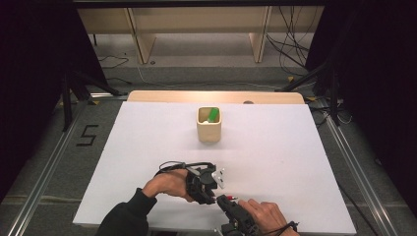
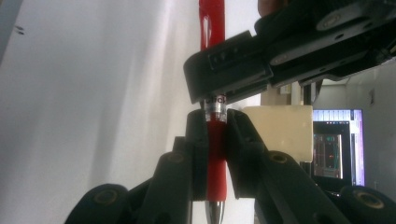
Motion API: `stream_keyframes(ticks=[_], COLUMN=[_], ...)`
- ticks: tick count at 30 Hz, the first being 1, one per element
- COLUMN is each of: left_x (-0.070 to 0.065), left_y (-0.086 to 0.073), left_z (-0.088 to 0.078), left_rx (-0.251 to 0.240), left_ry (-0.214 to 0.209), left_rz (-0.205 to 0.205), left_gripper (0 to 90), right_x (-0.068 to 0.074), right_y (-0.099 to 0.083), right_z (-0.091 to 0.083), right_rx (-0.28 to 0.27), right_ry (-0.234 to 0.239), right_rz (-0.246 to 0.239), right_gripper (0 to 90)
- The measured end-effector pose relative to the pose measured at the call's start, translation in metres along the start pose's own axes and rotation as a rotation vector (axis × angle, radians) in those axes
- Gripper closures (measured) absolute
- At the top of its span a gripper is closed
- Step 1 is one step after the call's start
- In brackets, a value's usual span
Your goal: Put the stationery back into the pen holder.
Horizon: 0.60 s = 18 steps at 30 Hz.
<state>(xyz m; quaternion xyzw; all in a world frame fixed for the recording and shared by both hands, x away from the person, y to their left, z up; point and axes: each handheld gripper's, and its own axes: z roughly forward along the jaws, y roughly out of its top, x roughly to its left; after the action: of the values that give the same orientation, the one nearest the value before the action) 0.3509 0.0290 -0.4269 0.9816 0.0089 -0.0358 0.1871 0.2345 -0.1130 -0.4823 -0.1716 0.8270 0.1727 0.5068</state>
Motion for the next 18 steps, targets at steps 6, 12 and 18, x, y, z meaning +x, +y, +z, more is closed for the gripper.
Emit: stream_keyframes(ticks=[6,12,18], left_x=[0.0,-0.003,0.004], left_y=[-0.001,-0.002,-0.009], left_z=[0.001,-0.003,-0.011], left_rx=[-0.002,-0.005,-0.032], left_ry=[-0.015,-0.01,0.024], left_rz=[-0.001,-0.005,-0.05], left_gripper=[78.3,78.7,78.8], right_x=[-0.001,-0.003,-0.013], right_y=[0.0,-0.001,-0.006], right_z=[0.0,-0.005,-0.02], right_rx=[-0.009,0.01,-0.019], right_ry=[0.016,0.029,0.027], right_rz=[0.014,0.045,0.099], right_gripper=[80.0,64.1,55.8])
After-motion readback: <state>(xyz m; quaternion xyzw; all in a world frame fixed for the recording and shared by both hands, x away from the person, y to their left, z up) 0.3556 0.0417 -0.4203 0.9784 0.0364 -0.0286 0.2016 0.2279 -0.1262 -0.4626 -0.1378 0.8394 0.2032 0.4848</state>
